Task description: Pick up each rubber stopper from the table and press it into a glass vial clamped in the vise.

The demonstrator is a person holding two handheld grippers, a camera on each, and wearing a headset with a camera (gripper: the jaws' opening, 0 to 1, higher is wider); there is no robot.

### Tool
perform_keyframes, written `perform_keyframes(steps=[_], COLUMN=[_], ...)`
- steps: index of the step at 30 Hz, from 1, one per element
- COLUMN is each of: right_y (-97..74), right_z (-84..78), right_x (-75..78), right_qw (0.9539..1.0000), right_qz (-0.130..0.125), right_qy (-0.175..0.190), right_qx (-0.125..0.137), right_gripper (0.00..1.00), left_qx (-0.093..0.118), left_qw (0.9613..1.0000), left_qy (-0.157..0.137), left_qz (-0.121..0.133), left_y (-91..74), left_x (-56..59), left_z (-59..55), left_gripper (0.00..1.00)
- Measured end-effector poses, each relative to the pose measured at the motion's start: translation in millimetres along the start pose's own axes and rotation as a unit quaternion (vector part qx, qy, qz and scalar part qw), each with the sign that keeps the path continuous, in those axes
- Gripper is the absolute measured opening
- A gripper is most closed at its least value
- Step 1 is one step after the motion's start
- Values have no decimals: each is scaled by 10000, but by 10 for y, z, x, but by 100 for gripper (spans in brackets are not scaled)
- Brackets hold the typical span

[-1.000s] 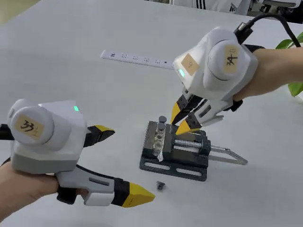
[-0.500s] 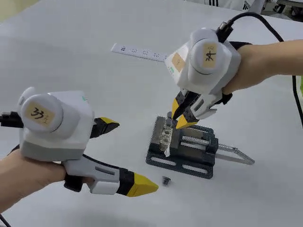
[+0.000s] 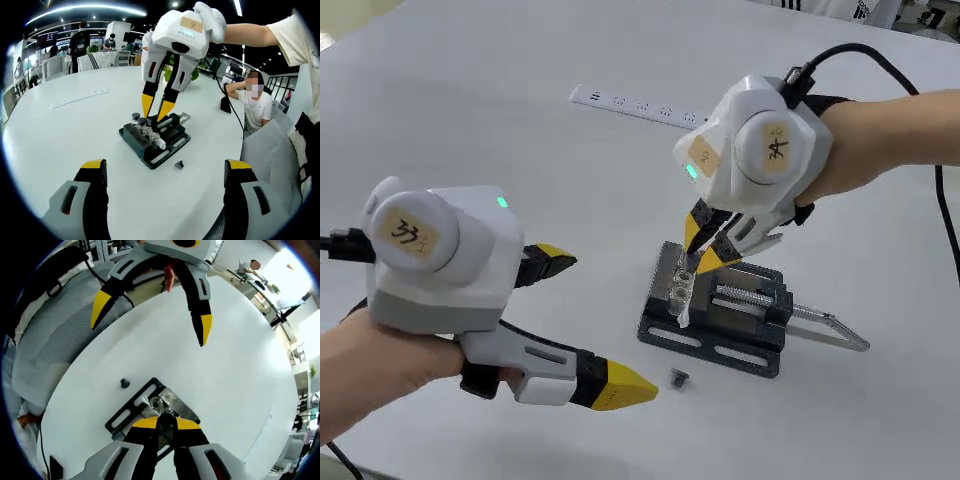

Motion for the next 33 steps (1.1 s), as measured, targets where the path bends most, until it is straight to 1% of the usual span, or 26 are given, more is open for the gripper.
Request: perform_keyframes(steps=[1,2,6,10,14,20,26,27,33], right_y=[13,23,18,29,52,91,114,112,123], right_z=[-10,-20,-20,-4,-8,-8,-34,-25,-28], right_x=[-1,0,12,17,46,29,28,29,44], right_qw=[10000,9999,9999,9999,9997,9995,9994,9994,9991], right_qz=[-1,-2,26,77,128,232,225,224,238], right_qy=[-32,-151,-135,-44,-27,-126,-260,-263,-349], right_qx=[-16,-46,-15,122,220,161,37,64,4], right_gripper=[6,6,6,6,6,6,6,6,6], left_qx=[-2,-3,-12,-32,-43,-37,-53,-55,-47], left_qw=[10000,10000,10000,10000,9999,9999,9999,9998,9998], left_qy=[-5,-14,-32,-40,-57,-112,-139,-140,-164], left_qz=[-8,-20,-41,-58,-72,-77,-88,-89,-103], left_y=[4,9,25,27,31,31,43,45,56], left_x=[0,3,-10,-20,-35,-54,-42,-41,-39], left_z=[-4,-6,-29,-42,-60,-81,-101,-103,-110], left_gripper=[97,97,97,97,96,96,96,96,96])
Point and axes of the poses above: the centre of the closed fingertips' face, and the gripper's own axes: y roughly forward along the fingers, x roughly to its right, z roughly out of its top, the point moved 6 cm from there along -y, roughly backward along the fingers, and after that the axes turned 1 degree about x, right-handed, at the moved point
